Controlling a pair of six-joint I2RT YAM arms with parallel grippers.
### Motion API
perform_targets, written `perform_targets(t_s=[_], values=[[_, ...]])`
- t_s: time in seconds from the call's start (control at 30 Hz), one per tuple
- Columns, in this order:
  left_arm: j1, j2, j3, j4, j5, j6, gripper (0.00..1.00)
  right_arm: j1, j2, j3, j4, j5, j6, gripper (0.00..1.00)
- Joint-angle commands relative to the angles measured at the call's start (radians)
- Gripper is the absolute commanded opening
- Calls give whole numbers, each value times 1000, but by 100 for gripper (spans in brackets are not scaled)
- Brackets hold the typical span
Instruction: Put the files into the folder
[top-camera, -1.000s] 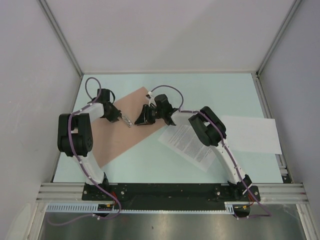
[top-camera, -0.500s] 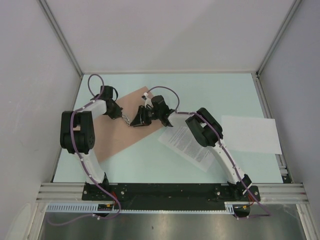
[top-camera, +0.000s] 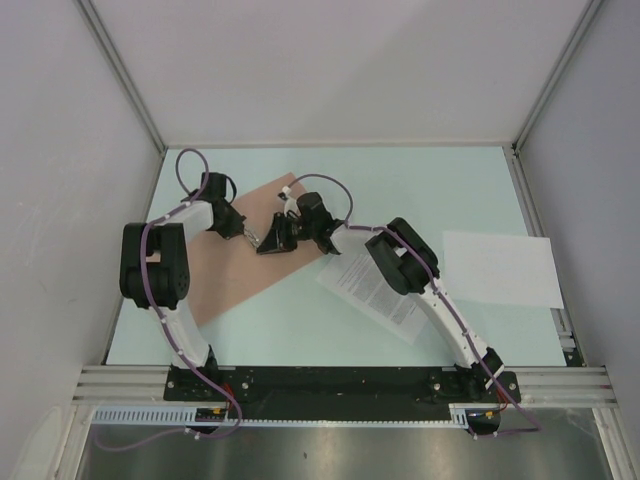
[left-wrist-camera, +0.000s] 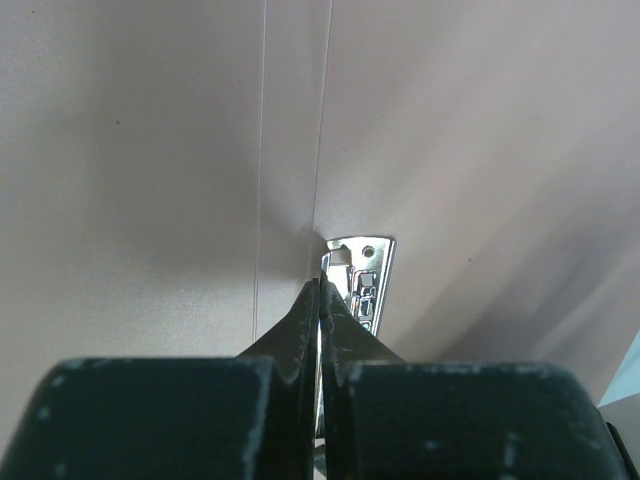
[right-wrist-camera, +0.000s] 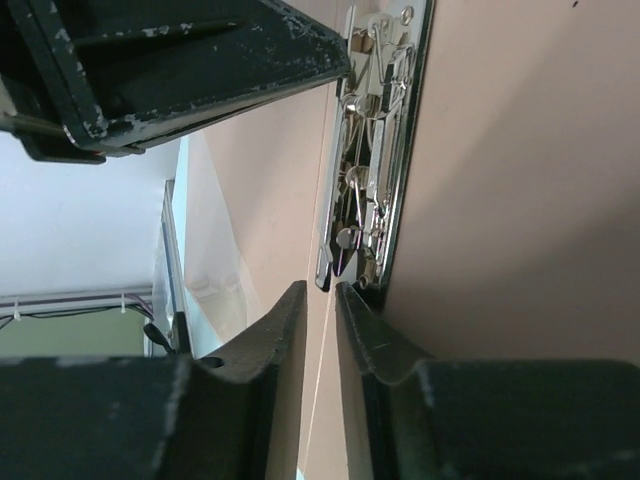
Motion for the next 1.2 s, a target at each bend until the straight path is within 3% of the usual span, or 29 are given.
perform_targets(t_s=[0.0,0.27,0.37,0.5,0.67,0.73,0.8,0.9,1.17], values=[[-10,-11,-44,-63,-36,21,0,4,35,37,-22,33,-10,21],[-13,-19,-62,-54,-30,35,0,4,62,97,-51,30,-16,19],[-13,-26,-67,-49,-36,44,0,-1,67,105,-62,28,-19,0],[-13,-39,-64,-51,-55,72,0,1,30,91,-172,83,-82,0],[-15,-66,-55,-80,-63,109,0,-2,-28,-19,-106,64,7,0],[-20,-106,-65,-75,-66,115,6,-5,-36,-50,-10,31,102,0],[-23,-134,-91,-66,-67,110,23,-8,-36,-72,70,2,154,0],[-23,-158,-108,-36,-49,100,38,-13,-36,-81,139,-16,233,0],[-24,-140,-113,4,-21,69,42,-21,-37,-99,162,-27,248,0]])
